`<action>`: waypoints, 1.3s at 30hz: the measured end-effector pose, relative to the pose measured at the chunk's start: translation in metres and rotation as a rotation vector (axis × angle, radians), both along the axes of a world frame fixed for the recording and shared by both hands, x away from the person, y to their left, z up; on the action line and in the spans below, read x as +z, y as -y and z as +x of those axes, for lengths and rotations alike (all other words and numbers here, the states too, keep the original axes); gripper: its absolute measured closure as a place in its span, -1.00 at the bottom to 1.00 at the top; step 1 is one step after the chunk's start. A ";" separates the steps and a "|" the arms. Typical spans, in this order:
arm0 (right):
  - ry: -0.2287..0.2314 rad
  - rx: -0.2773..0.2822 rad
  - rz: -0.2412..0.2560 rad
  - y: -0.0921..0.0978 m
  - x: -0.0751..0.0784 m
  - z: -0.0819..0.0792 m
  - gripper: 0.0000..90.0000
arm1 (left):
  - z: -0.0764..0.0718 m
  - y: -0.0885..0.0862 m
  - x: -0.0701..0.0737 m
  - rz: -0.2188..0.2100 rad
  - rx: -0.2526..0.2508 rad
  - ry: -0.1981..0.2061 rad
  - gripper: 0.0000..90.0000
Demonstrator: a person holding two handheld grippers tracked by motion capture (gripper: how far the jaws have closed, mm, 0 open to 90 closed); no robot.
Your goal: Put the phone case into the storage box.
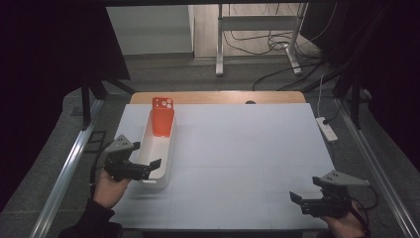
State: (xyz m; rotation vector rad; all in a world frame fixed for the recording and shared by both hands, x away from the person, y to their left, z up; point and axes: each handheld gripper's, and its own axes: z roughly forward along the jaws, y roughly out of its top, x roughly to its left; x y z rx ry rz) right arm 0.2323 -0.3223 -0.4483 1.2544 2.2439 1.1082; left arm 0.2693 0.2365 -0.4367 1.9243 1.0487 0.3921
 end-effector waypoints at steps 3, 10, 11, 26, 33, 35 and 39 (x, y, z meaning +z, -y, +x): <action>0.000 0.000 -0.001 0.000 0.000 0.000 -0.93 | -0.005 -0.001 0.000 -0.006 -0.001 0.001 -1.00; 0.001 0.000 -0.002 0.000 0.000 0.000 -0.93 | -0.016 -0.005 -0.001 -0.011 0.005 -0.001 -1.00; 0.002 -0.001 -0.003 0.000 0.000 0.000 -0.93 | -0.017 -0.006 -0.001 -0.012 0.008 -0.001 -1.00; 0.002 -0.004 -0.004 0.000 0.000 0.000 -0.94 | -0.038 -0.013 -0.005 -0.011 0.025 0.014 -1.00; 0.004 -0.002 -0.005 0.000 0.000 0.000 -0.94 | -0.047 -0.014 -0.007 -0.008 0.030 0.016 -1.00; 0.004 -0.002 -0.005 0.000 0.000 0.000 -0.94 | -0.050 -0.014 -0.007 -0.009 0.032 0.019 -1.00; 0.004 -0.002 -0.005 0.000 0.000 0.000 -0.94 | -0.057 -0.015 -0.008 -0.008 0.036 0.021 -1.00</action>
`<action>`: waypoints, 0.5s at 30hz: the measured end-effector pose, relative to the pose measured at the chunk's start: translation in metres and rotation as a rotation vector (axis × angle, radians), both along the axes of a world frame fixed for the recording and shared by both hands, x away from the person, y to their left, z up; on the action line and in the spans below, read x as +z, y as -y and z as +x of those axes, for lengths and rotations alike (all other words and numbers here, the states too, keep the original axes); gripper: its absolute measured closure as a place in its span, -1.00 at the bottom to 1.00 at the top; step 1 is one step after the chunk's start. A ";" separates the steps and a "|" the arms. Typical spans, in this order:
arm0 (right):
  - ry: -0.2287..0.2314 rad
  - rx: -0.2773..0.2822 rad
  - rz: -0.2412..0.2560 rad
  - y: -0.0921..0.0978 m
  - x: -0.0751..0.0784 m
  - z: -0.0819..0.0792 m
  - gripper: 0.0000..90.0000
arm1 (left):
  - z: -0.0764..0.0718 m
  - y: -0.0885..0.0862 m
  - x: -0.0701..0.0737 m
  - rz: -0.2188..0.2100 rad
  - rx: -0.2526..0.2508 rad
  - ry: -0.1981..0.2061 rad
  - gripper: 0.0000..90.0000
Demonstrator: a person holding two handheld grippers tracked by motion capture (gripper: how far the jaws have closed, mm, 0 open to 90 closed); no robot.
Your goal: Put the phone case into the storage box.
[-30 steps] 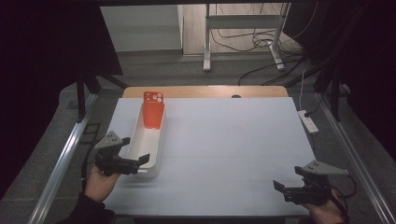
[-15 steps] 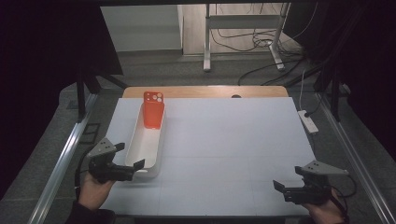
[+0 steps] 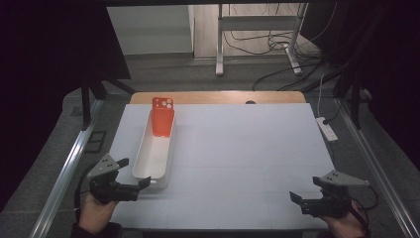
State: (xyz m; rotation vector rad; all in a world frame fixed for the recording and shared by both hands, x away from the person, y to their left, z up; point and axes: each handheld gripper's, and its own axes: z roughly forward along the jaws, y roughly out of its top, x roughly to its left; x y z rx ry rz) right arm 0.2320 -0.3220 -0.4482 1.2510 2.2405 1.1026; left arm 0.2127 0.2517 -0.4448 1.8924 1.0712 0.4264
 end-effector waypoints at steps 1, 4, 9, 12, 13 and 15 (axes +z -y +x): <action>0.000 0.001 0.000 0.000 0.000 0.000 -0.94 | -0.001 0.000 0.000 0.001 0.002 0.000 -1.00; 0.000 0.001 -0.001 0.000 0.000 0.000 -0.94 | -0.005 -0.002 -0.002 -0.002 0.005 -0.001 -1.00; 0.000 0.001 -0.002 0.000 0.000 0.000 -0.94 | -0.011 -0.006 -0.004 0.006 0.020 -0.001 -1.00; 0.000 0.000 -0.002 0.000 0.000 0.000 -0.94 | -0.013 -0.007 -0.005 0.015 0.026 -0.004 -1.00; 0.000 0.000 -0.002 0.000 0.000 0.000 -0.94 | -0.014 -0.008 -0.006 0.020 0.029 -0.004 -1.00; 0.001 0.000 -0.003 0.000 0.000 0.000 -0.94 | -0.016 -0.009 -0.008 0.027 0.034 -0.006 -1.00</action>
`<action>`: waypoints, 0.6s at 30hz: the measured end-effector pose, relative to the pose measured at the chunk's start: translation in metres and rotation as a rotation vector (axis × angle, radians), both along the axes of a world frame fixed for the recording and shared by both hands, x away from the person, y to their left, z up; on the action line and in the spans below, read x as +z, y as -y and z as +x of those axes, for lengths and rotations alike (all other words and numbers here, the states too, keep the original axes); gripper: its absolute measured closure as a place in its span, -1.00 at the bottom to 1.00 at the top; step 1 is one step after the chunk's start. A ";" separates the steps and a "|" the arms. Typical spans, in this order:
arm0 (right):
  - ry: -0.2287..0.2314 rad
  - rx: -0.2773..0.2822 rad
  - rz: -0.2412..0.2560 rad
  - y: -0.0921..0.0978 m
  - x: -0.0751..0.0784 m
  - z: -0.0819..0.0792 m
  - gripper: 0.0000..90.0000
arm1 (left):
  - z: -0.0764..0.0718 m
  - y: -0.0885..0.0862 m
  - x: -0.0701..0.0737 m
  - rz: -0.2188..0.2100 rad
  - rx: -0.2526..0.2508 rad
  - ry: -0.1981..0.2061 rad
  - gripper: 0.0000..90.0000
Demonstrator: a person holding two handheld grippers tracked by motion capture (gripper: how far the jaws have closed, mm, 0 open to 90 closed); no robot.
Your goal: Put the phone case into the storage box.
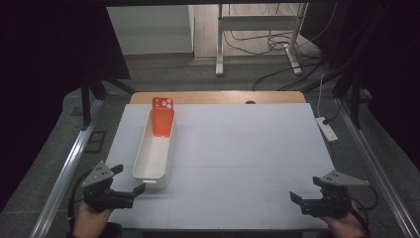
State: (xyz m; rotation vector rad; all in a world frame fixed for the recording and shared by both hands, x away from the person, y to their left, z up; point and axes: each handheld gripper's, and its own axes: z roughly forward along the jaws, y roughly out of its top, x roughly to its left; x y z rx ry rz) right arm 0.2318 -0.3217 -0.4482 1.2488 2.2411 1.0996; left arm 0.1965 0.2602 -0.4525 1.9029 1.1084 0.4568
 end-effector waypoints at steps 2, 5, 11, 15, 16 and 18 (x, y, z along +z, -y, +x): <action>0.000 0.000 0.000 0.000 0.000 0.000 -0.94 | -0.002 -0.001 -0.001 0.008 0.003 -0.001 -1.00; 0.000 0.000 0.000 0.000 0.000 0.000 -0.94 | -0.004 -0.001 -0.002 0.012 0.005 -0.002 -1.00; 0.000 0.000 -0.001 0.000 0.000 0.000 -0.94 | -0.009 -0.002 -0.005 0.019 0.005 -0.009 -1.00; -0.001 0.000 -0.001 0.000 0.000 0.000 -0.94 | -0.012 -0.003 -0.007 0.021 0.012 -0.014 -1.00; 0.000 0.000 -0.001 0.000 0.000 0.000 -0.94 | -0.012 -0.003 -0.007 0.021 0.012 -0.014 -1.00; 0.000 0.000 -0.001 0.000 0.000 0.000 -0.94 | -0.013 -0.004 -0.007 0.026 0.017 -0.016 -1.00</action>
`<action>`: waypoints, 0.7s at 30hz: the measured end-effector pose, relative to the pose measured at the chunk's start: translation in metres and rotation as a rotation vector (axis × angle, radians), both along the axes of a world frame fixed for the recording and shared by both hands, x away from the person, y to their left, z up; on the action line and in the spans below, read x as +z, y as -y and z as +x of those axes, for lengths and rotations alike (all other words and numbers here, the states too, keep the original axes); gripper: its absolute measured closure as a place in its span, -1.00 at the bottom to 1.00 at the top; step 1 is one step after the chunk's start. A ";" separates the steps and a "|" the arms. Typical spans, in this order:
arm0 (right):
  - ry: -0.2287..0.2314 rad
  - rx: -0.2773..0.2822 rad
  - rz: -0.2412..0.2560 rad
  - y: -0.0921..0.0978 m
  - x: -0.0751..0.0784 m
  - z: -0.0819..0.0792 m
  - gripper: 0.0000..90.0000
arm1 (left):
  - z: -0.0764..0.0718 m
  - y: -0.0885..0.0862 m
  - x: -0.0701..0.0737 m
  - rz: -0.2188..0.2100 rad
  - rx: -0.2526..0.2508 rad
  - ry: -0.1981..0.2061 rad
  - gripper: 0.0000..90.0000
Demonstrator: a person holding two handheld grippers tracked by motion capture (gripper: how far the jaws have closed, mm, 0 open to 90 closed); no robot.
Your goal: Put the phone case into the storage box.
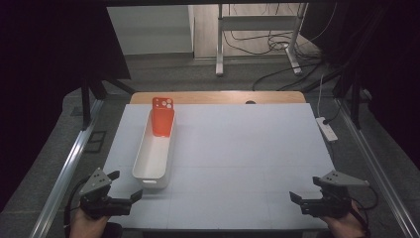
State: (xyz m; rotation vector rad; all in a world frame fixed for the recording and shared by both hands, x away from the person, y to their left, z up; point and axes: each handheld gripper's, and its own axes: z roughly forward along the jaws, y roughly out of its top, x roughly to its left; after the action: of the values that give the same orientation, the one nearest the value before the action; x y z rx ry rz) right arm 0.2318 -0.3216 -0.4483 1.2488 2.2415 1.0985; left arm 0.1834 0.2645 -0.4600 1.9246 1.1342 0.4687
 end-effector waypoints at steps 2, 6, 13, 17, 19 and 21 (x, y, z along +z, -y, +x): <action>0.000 0.000 0.000 0.000 0.000 0.000 -0.94 | -0.002 -0.001 -0.001 0.001 0.004 -0.004 -1.00; 0.000 0.000 0.000 0.000 0.000 0.000 -0.94 | -0.003 -0.002 -0.002 0.007 0.008 -0.010 -1.00; -0.001 0.000 0.000 0.000 0.000 0.000 -0.94 | -0.005 -0.001 -0.006 0.037 0.011 -0.029 -1.00; -0.001 0.000 -0.001 0.000 0.000 0.000 -0.94 | -0.005 -0.001 -0.009 0.051 0.014 -0.048 -1.00; -0.002 0.000 0.000 0.000 0.000 0.000 -0.94 | -0.004 -0.001 -0.010 0.056 0.018 -0.060 -1.00; -0.002 0.000 0.000 0.000 0.000 0.000 -0.94 | -0.004 -0.002 -0.010 0.053 0.019 -0.062 -1.00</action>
State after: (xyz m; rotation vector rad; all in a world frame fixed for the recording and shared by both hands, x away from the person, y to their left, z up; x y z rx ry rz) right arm 0.2322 -0.3213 -0.4483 1.2511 2.2426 1.0979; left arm 0.1794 0.2665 -0.4703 1.9877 1.1915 0.4566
